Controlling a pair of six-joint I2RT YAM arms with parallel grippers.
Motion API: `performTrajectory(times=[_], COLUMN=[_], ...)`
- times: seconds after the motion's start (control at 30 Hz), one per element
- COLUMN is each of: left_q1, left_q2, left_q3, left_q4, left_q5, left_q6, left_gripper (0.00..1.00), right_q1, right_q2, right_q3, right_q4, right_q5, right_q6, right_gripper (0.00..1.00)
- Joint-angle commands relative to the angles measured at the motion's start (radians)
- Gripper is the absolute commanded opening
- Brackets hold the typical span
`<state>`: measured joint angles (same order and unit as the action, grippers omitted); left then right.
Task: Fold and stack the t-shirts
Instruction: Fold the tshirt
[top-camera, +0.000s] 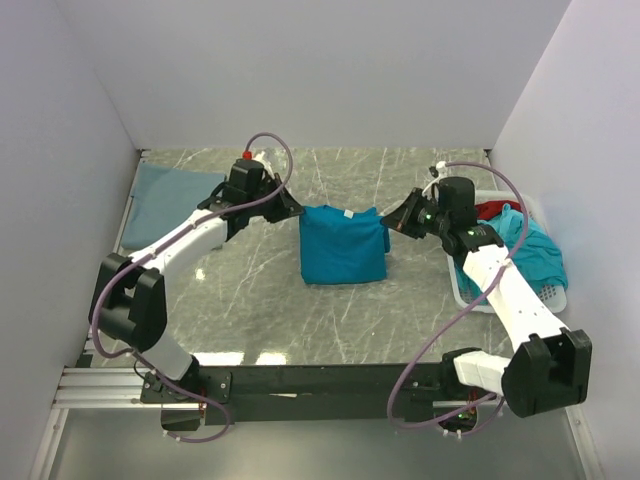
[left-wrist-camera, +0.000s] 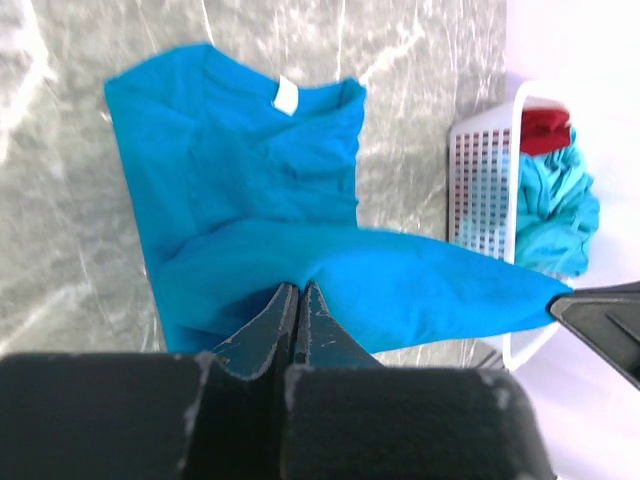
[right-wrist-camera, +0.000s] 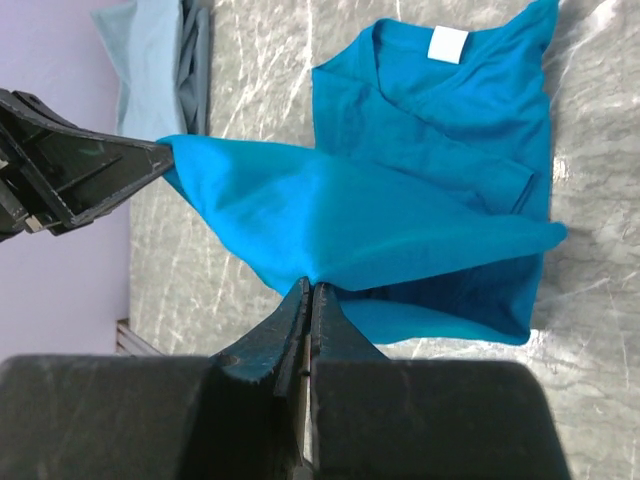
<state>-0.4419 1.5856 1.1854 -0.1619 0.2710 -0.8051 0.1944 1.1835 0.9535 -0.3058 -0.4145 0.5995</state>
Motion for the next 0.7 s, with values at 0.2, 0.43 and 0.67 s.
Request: performTrajectory(times=[0.2,0.43,0.67], left_q1=[0.040,0.058,0.088], left_q2=[0.109,0.220,0.382], left_q3=[0.123,0.207,0.344], left_q4=[0.032,0.042,0.036], left_q5=[0.000,0.002,0.016], left_q6=[0.018,0.029,0.041], left_gripper=[0.00,0.01,0.00], right_q1=[-0.104,-0.138,-0.148], right_q2=[0.152,0.333,0.537], right_q3=[0.050,0.139,0.280], right_q4=[0.143,0.169,0.137], right_q5=[-0.131,-0.161,-0.144], right_q6=[0.060,0.059,0.042], right_gripper=[0.00,0.00,0.00])
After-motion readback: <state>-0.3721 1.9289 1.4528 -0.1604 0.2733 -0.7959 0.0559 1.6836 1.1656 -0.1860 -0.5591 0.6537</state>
